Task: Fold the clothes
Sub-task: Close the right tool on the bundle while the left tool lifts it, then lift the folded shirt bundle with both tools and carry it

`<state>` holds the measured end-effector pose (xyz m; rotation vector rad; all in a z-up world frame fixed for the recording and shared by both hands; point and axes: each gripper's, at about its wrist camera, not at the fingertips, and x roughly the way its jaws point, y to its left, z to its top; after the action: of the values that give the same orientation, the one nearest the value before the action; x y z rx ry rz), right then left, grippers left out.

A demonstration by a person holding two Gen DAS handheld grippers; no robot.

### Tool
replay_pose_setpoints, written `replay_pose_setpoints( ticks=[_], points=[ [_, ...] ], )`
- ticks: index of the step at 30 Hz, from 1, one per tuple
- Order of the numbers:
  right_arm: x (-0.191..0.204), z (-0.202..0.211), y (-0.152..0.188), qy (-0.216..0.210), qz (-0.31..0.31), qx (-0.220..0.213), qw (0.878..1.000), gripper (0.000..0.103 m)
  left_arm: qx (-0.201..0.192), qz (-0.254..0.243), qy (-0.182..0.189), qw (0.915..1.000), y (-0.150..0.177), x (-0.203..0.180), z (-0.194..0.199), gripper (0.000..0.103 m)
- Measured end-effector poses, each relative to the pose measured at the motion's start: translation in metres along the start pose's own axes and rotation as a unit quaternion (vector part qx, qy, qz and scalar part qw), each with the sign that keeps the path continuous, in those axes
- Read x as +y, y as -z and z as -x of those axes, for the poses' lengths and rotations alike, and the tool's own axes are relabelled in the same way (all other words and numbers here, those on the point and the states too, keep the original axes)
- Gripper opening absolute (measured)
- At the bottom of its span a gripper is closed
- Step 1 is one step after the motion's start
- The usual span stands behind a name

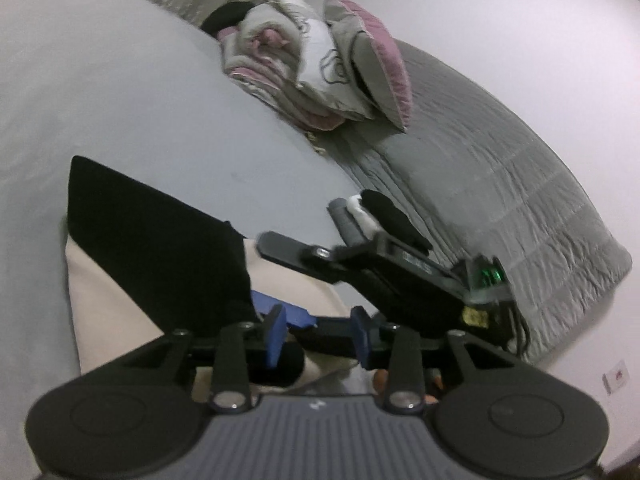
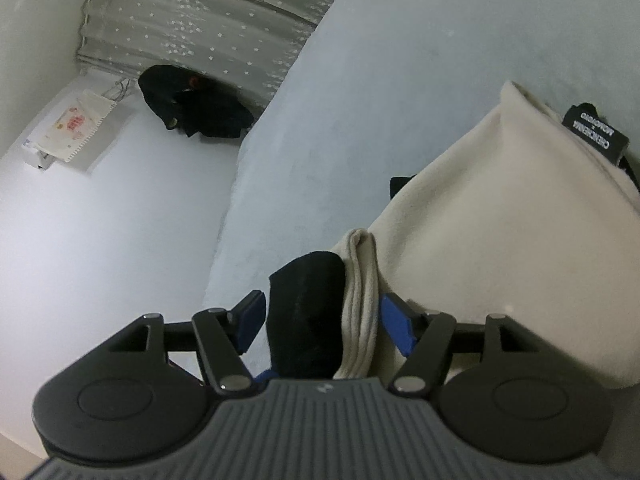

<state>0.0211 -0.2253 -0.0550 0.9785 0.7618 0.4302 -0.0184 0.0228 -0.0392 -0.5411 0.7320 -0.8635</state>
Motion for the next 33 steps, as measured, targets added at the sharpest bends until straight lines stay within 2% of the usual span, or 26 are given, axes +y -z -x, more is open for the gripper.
replay_pose_setpoints(
  ticks=[6,9,11,12,14,17,22,24,27,30,33],
  points=[
    [0.013,-0.009,0.010,0.049,0.069,-0.004,0.996,0.068,-0.009,-0.027,0.013,0.9995,0.004,-0.009,0.013,0.060],
    [0.020,-0.013,0.018,0.075,0.100,-0.010,0.992,0.063,-0.009,-0.036,0.016,0.9992,0.004,-0.010,0.020,0.064],
    [0.021,-0.016,0.020,0.073,0.106,-0.008,0.992,0.044,-0.009,-0.041,0.019,0.9989,0.004,-0.011,0.024,0.064],
    [0.020,-0.017,0.020,0.071,0.107,-0.005,0.992,0.042,-0.009,-0.044,0.020,0.9988,0.004,-0.012,0.026,0.064],
    [0.017,-0.018,0.019,0.068,0.105,-0.004,0.992,0.029,-0.008,-0.049,0.022,0.9985,0.004,-0.013,0.030,0.064],
    [0.014,-0.017,0.014,0.059,0.095,-0.005,0.994,0.024,-0.008,-0.058,0.025,0.9980,0.004,-0.015,0.036,0.064],
    [0.019,-0.011,0.006,0.031,0.081,-0.004,0.996,0.023,-0.025,-0.067,0.008,0.9974,-0.002,-0.009,0.053,0.064],
    [0.019,-0.008,0.002,0.022,0.065,-0.003,0.998,0.022,-0.047,-0.062,-0.018,0.9968,-0.005,-0.003,0.059,0.063],
    [0.012,-0.004,-0.004,0.014,0.036,-0.004,0.999,0.022,-0.059,-0.042,-0.057,0.9958,-0.009,0.009,0.059,0.060],
    [0.003,0.000,-0.007,0.013,0.007,-0.002,1.000,0.024,-0.040,-0.033,-0.091,0.9945,-0.007,0.019,0.045,0.058],
    [-0.005,0.003,-0.005,0.019,-0.015,0.005,1.000,0.032,-0.019,-0.043,-0.114,0.9924,-0.003,0.020,0.030,0.058]
  ],
)
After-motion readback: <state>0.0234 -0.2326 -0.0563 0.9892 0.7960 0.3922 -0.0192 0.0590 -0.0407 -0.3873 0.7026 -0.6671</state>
